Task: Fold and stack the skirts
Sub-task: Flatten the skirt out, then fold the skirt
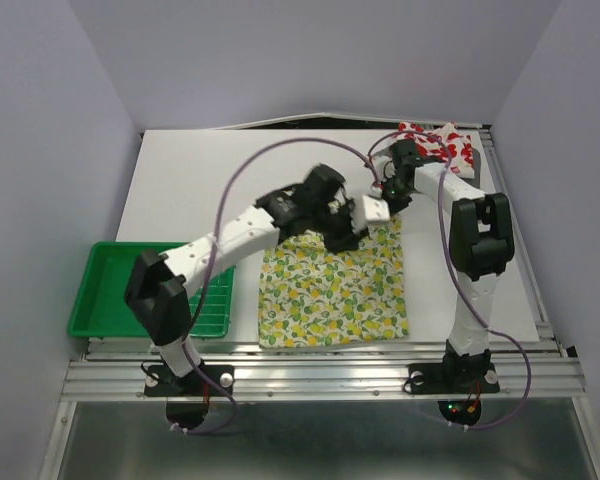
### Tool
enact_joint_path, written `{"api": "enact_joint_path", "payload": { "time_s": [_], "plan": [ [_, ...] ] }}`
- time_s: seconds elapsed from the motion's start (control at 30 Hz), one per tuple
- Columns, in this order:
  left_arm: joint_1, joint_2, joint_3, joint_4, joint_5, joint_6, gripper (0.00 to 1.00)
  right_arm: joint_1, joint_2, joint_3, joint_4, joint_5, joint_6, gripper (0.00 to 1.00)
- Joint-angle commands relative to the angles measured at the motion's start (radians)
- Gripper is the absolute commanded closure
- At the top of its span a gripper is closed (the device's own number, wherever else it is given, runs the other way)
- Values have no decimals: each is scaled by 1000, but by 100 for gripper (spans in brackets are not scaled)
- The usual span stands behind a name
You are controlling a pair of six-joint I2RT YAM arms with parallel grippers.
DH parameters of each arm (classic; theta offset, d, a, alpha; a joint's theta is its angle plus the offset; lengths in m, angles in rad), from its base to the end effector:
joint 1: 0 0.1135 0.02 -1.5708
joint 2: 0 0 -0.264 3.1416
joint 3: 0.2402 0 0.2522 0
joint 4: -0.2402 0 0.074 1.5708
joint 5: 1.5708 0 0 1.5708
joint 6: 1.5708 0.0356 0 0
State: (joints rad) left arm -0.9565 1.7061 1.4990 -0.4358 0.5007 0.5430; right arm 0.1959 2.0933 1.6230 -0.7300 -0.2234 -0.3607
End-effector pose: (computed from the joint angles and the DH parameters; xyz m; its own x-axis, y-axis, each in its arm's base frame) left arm 0.2119 -0.3301 0.3203 0.1890 0.5185 -0.8339 0.9819 -0.0891 0.1672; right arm 0.4268 0.0927 0.1834 -0.7607 -0.5018 -0.4117 -0.5739 0.8163 0.0654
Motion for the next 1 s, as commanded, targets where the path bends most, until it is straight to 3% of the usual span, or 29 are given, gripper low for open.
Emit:
{"api": "enact_joint_path", "payload": {
  "time_s": [0.0, 0.07, 0.1, 0.17, 0.23, 0.27, 0.4, 0.57, 0.83, 0.97],
  "plan": [
    [234, -89, 9, -46, 99, -55, 59, 31, 28, 78, 34, -48, -27, 99],
    [367, -41, 67, -89, 94, -6, 58, 42, 33, 84, 38, -50, -37, 99],
    [446, 84, 216, -146, 104, 33, 57, 51, 34, 87, 47, -50, -43, 99],
    [485, 133, 274, -211, 133, 50, 55, 51, 36, 95, 49, -45, -46, 99],
    [591, 341, 532, -361, 157, 147, 46, 51, 34, 104, 44, -41, -67, 99],
    [607, 392, 597, -362, 157, 147, 38, 51, 34, 106, 43, -42, -75, 99],
    [636, 562, 778, -438, 122, 227, 30, 62, 17, 97, 30, -47, -115, 99],
    [639, 671, 810, -437, 81, 287, 32, 80, 25, 77, 21, -11, -161, 99],
    [674, 702, 731, -366, 61, 304, 39, 89, 66, 109, -5, -1, -185, 99],
    [679, 730, 753, -406, 64, 336, 55, 89, 91, 141, -19, 22, -181, 99]
  ]
}}
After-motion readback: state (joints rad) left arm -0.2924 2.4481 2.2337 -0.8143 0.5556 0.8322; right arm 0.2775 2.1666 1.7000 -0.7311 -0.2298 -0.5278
